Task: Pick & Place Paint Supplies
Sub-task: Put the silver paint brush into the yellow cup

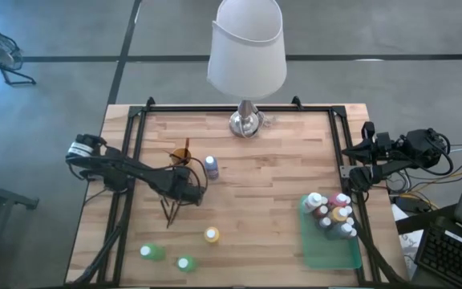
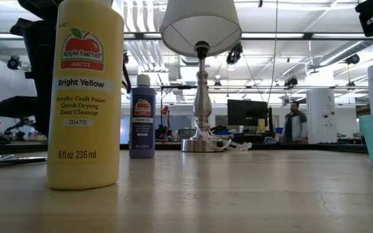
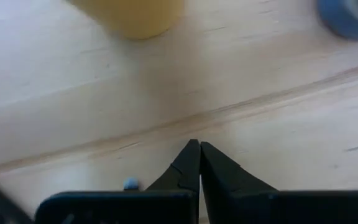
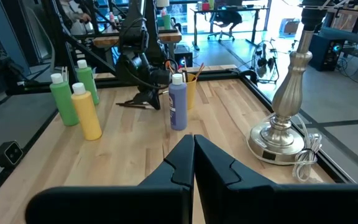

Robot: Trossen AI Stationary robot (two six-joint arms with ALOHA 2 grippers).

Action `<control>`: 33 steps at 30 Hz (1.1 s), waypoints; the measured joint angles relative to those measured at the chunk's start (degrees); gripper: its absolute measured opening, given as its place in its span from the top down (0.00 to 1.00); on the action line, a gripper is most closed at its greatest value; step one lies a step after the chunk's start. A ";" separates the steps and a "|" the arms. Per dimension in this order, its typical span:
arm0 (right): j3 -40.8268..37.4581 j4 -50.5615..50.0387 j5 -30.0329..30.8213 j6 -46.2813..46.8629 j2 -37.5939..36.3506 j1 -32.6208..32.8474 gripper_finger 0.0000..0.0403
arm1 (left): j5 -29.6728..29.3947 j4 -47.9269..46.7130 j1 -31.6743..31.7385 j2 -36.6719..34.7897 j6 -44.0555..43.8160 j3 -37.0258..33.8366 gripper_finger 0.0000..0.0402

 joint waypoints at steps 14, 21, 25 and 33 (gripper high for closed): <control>0.00 0.00 -0.01 0.00 -0.01 0.01 0.98 | -3.95 1.06 -0.04 -0.89 11.13 8.49 0.99; -0.01 0.00 -0.01 0.00 0.00 0.01 0.98 | -7.48 1.16 -0.17 -1.02 18.33 12.81 0.99; 0.00 0.00 -0.02 0.02 0.00 0.02 0.98 | -10.47 1.48 -0.17 -1.04 22.81 14.65 0.99; 0.00 0.00 0.00 0.00 0.00 0.02 0.98 | -15.98 9.04 0.04 -1.06 33.31 15.58 0.99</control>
